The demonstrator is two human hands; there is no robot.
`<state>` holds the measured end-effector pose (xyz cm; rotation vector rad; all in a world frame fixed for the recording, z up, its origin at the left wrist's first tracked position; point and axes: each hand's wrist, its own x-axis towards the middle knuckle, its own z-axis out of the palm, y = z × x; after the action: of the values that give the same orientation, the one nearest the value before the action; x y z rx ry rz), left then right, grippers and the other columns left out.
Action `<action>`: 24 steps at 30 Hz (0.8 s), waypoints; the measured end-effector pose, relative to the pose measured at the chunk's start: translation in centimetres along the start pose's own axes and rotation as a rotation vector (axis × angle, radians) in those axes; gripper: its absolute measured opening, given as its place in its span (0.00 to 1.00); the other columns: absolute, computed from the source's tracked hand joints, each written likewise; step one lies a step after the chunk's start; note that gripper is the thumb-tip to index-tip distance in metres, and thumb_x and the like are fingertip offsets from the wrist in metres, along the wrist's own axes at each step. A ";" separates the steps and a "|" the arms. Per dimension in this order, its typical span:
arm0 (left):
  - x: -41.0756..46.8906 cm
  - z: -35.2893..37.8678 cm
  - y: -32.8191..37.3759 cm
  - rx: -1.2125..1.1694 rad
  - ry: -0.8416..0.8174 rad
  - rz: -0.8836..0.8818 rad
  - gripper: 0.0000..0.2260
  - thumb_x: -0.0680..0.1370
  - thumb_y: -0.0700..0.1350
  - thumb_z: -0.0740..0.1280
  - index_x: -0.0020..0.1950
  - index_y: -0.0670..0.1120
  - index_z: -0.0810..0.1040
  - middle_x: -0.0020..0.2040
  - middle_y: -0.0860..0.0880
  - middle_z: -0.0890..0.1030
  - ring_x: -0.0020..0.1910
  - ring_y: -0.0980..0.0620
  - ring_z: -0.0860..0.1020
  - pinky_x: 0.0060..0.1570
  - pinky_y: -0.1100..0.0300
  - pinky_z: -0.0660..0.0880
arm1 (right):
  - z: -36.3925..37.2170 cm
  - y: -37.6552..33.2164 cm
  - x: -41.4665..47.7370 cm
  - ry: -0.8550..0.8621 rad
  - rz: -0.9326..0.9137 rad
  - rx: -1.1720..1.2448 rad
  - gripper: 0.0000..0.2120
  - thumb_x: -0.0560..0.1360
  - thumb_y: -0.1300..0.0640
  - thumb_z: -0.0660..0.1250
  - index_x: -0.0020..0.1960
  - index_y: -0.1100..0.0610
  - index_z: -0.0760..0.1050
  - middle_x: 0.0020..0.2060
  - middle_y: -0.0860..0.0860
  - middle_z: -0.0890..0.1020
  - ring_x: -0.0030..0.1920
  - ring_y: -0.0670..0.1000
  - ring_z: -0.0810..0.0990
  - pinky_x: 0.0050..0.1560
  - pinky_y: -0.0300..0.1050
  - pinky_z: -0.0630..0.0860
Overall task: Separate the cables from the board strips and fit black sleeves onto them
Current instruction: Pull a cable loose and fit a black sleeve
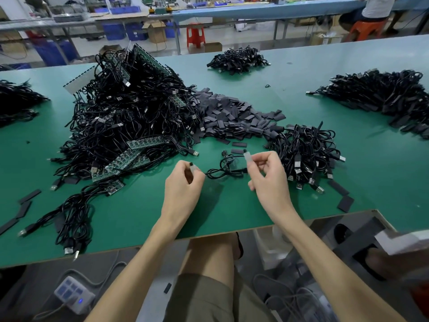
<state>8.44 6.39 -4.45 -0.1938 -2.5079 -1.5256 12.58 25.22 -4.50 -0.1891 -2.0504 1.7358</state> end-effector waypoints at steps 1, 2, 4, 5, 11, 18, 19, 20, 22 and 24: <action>0.0 0.0 0.0 -0.006 0.025 -0.016 0.11 0.83 0.46 0.61 0.43 0.43 0.70 0.32 0.53 0.69 0.28 0.58 0.65 0.28 0.65 0.64 | 0.0 0.0 0.0 0.014 0.001 0.017 0.09 0.83 0.49 0.66 0.51 0.54 0.72 0.39 0.49 0.77 0.29 0.48 0.74 0.33 0.46 0.75; 0.0 0.0 -0.1 -0.019 0.047 -0.030 0.11 0.83 0.46 0.61 0.42 0.45 0.70 0.32 0.53 0.69 0.27 0.58 0.65 0.27 0.65 0.64 | 0.1 0.0 0.0 0.013 0.001 0.028 0.09 0.84 0.49 0.66 0.52 0.54 0.71 0.39 0.50 0.76 0.29 0.48 0.74 0.33 0.46 0.75; 0.0 0.0 -0.1 -0.042 0.067 -0.038 0.11 0.84 0.46 0.59 0.42 0.48 0.69 0.32 0.53 0.69 0.26 0.59 0.64 0.26 0.66 0.63 | 0.2 0.1 0.0 -0.006 0.002 0.024 0.09 0.84 0.48 0.65 0.52 0.54 0.71 0.39 0.51 0.77 0.28 0.49 0.75 0.33 0.45 0.76; 0.1 0.0 -0.1 -0.056 0.059 -0.035 0.11 0.84 0.46 0.59 0.42 0.48 0.69 0.33 0.52 0.69 0.26 0.58 0.64 0.26 0.65 0.63 | 0.2 0.2 0.0 -0.015 0.005 0.008 0.09 0.84 0.48 0.65 0.52 0.53 0.71 0.38 0.52 0.77 0.28 0.49 0.75 0.33 0.45 0.76; 0.0 -0.7 0.2 -0.300 -0.054 0.057 0.10 0.87 0.45 0.57 0.53 0.44 0.76 0.54 0.48 0.85 0.55 0.50 0.82 0.57 0.55 0.77 | 0.3 0.3 0.2 -0.052 0.049 -0.012 0.04 0.85 0.52 0.62 0.53 0.52 0.70 0.43 0.50 0.82 0.35 0.50 0.79 0.43 0.53 0.79; 0.3 -1.1 -0.5 -0.615 0.043 -0.047 0.10 0.88 0.44 0.56 0.51 0.41 0.71 0.41 0.43 0.86 0.48 0.42 0.86 0.55 0.51 0.81 | 0.4 -0.2 0.2 -0.030 0.055 0.127 0.04 0.87 0.60 0.57 0.53 0.56 0.67 0.54 0.55 0.81 0.46 0.50 0.85 0.38 0.43 0.79; 0.4 -1.1 -0.6 -0.617 0.085 -0.076 0.10 0.88 0.44 0.56 0.51 0.41 0.71 0.39 0.45 0.85 0.47 0.43 0.86 0.55 0.51 0.81 | 0.4 -0.2 0.1 -0.038 0.051 0.122 0.04 0.87 0.61 0.56 0.53 0.56 0.67 0.54 0.55 0.82 0.45 0.51 0.85 0.38 0.43 0.79; 0.5 -1.1 -0.6 -0.612 0.120 -0.093 0.10 0.88 0.44 0.55 0.50 0.43 0.70 0.37 0.46 0.85 0.47 0.43 0.86 0.55 0.51 0.81 | 0.4 -0.3 0.1 -0.051 0.046 0.119 0.05 0.87 0.62 0.56 0.53 0.56 0.67 0.54 0.55 0.82 0.45 0.51 0.85 0.37 0.43 0.79; 0.5 -1.1 -0.6 -0.591 0.177 -0.086 0.10 0.88 0.45 0.55 0.50 0.44 0.70 0.36 0.47 0.85 0.46 0.45 0.86 0.53 0.55 0.80 | 0.5 -0.4 -0.1 -0.070 0.037 0.124 0.05 0.87 0.63 0.55 0.53 0.57 0.66 0.53 0.57 0.82 0.43 0.52 0.85 0.36 0.43 0.79; 0.4 -1.2 -0.5 -0.571 0.240 -0.070 0.09 0.88 0.45 0.55 0.50 0.45 0.71 0.35 0.50 0.85 0.45 0.48 0.86 0.50 0.58 0.80 | 0.6 -0.6 -0.2 -0.074 0.029 0.129 0.05 0.87 0.64 0.55 0.53 0.58 0.66 0.52 0.58 0.83 0.41 0.52 0.85 0.35 0.43 0.80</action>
<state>8.06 5.13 -4.26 -0.0008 -1.8667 -2.1170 12.62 24.54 -4.03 -0.1165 -1.9874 1.9115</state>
